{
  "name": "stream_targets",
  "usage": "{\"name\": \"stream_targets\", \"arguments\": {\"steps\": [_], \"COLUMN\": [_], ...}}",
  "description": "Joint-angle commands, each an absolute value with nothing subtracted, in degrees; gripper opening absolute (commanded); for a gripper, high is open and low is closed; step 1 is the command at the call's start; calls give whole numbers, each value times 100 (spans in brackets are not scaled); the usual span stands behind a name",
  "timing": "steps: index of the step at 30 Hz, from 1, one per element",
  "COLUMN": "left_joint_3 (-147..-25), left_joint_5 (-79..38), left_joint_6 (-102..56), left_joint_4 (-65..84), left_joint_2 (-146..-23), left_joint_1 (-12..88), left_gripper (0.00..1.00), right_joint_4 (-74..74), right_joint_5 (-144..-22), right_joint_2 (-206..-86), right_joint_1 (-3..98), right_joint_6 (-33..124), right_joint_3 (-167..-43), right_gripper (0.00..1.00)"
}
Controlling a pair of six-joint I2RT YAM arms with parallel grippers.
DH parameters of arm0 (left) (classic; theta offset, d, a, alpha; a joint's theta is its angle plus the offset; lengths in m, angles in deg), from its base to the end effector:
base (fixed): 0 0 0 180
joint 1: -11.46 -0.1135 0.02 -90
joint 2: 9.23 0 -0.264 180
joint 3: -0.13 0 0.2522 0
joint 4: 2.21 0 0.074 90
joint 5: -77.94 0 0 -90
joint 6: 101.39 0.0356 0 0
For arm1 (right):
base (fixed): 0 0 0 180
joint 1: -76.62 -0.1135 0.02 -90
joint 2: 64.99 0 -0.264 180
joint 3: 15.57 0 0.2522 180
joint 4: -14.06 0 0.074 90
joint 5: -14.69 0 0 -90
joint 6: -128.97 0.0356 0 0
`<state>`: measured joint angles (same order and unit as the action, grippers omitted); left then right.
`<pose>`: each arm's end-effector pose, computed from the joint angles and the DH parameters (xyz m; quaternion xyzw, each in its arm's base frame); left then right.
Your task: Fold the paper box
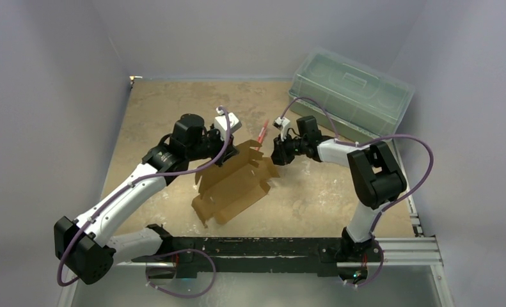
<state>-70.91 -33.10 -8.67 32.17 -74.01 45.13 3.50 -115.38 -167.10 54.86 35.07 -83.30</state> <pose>0.2033 -0.1508 0.3293 0.3525 0.7718 -0.2858 0.4454 0.3214 0.1530 0.1577 -0.3207 0.8170 0.3685 0.3065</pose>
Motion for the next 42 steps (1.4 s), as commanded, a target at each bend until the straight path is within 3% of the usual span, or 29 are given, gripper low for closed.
{"name": "stream_targets", "arguments": {"steps": [1, 10, 30, 42], "left_joint_3": [-7140, -7194, -7216, -6515], "left_joint_5": [-3312, -3130, -2393, -2538], "left_joint_6": [-679, -438, 164, 198], "left_joint_4": [2975, 2867, 2476, 2499], "left_joint_2": [-7172, -7049, -6697, -6294], "left_joint_1": [4555, 4607, 4772, 4985], "left_gripper": [0, 0, 0, 0], "right_joint_4": [146, 402, 302, 118], "right_joint_5": [-12116, -12892, -12892, -12882], "right_joint_2": [-16675, -16257, -16147, -16527], "right_joint_1": [5489, 5443, 5434, 5439], "right_joint_6": [3390, 3358, 3197, 3108], "right_joint_3": [-8495, -8264, -8363, -8458], "right_gripper": [21, 24, 26, 32]}}
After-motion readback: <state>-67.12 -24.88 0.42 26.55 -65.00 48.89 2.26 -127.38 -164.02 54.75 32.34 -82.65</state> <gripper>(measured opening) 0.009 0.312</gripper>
